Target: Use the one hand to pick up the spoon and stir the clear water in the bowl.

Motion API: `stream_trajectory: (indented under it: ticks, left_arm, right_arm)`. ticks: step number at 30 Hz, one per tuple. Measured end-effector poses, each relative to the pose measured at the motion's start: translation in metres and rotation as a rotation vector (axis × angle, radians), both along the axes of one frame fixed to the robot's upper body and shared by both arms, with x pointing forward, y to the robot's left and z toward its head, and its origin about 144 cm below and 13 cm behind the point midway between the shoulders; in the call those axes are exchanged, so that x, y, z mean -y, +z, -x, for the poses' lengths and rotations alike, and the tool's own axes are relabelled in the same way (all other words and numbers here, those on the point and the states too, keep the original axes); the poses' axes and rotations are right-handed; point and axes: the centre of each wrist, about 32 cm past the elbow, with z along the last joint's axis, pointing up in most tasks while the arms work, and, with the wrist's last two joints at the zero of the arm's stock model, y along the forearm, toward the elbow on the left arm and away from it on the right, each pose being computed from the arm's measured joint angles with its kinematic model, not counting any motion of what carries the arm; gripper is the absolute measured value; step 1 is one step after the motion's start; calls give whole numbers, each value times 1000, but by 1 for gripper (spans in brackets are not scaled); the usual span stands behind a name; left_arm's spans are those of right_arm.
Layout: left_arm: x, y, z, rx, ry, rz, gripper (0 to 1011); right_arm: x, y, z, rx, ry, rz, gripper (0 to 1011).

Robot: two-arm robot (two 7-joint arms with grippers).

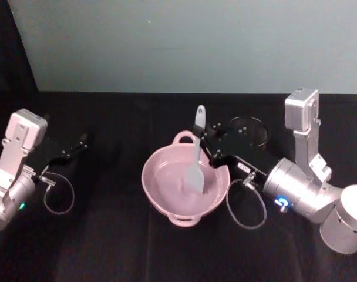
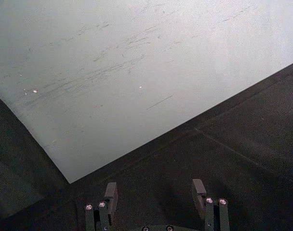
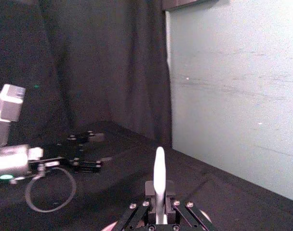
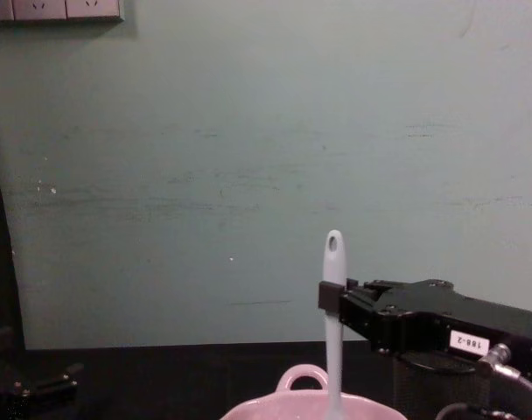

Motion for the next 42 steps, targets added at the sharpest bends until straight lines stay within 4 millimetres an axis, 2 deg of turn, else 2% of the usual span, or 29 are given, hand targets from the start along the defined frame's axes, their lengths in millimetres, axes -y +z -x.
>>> stream_trajectory:
  ticks: [10,23,32,42]
  left_arm:
    - [0,0,0,0,0,0,1011]
    - [0,0,0,0,0,0,1011]
    - [0,0,0,0,0,0,1011]
    - [0,0,0,0,0,0,1011]
  right_arm:
    - [-17,3,9,-28,67,-23,110]
    - [-44,-7,-5,-1,11,-45,110]
    - [-46,-13,-15,44,-72,-39,110]
    - [-34,-12,-16,71,-130,-29,110]
